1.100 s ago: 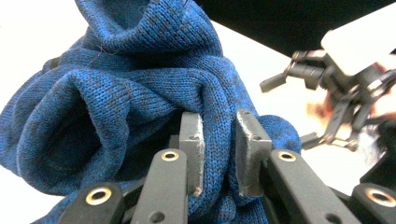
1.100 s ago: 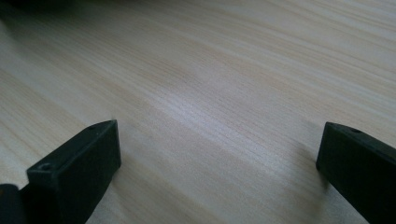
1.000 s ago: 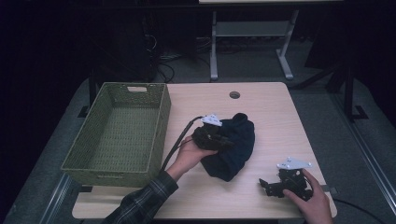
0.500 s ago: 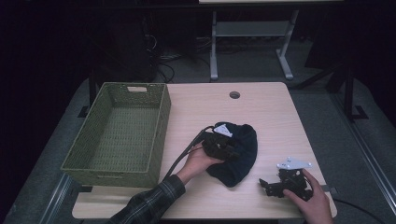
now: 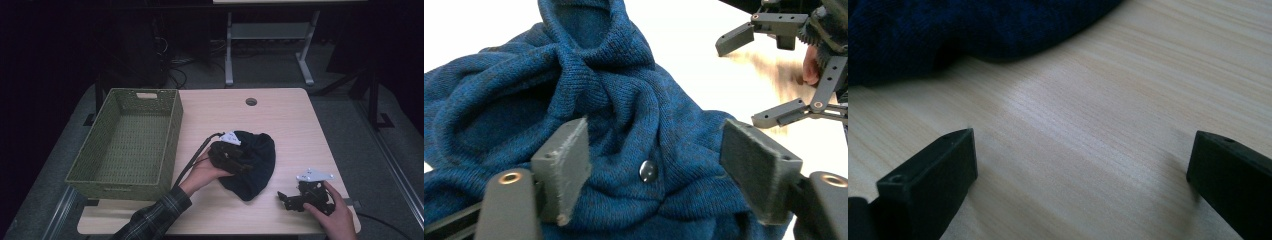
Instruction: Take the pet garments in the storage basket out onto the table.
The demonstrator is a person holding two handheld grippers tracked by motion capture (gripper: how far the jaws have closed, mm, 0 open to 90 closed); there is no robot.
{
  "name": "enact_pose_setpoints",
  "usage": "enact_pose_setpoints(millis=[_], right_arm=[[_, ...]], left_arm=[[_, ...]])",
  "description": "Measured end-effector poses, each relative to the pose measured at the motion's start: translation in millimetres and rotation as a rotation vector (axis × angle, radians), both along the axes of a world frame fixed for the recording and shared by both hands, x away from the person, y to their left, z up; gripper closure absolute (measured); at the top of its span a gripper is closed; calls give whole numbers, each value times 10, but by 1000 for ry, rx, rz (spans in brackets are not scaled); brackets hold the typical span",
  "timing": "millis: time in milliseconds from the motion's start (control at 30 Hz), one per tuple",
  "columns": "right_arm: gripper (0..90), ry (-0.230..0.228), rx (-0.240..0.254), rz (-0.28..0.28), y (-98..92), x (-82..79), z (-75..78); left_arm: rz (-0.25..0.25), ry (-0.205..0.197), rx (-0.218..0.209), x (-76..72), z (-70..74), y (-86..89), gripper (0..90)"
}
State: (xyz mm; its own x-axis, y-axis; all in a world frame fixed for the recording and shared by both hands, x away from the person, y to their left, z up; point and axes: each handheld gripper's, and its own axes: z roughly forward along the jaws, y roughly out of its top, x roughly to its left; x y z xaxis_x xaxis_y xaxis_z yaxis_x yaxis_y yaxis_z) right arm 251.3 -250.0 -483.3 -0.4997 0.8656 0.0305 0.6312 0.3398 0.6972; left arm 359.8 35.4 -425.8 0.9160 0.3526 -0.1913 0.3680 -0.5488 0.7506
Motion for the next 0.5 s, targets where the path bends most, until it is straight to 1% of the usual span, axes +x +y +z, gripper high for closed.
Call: enact_pose_setpoints(millis=[100,133,233,300,400,500], right_arm=[[0,1,0,0,0,0,0],[0,0,0,0,0,0,0],[0,0,0,0,0,0,0],[0,1,0,0,0,0,0],[0,0,0,0,0,0,0],[0,0,0,0,0,0,0]], left_arm=[[3,-26,25,-51,16,17,181],[7,-36,32,-63,19,27,176],[15,-41,33,-91,21,53,154],[18,-47,42,-114,23,77,152],[35,-60,43,-160,23,131,145],[49,-59,45,-196,15,207,145]])
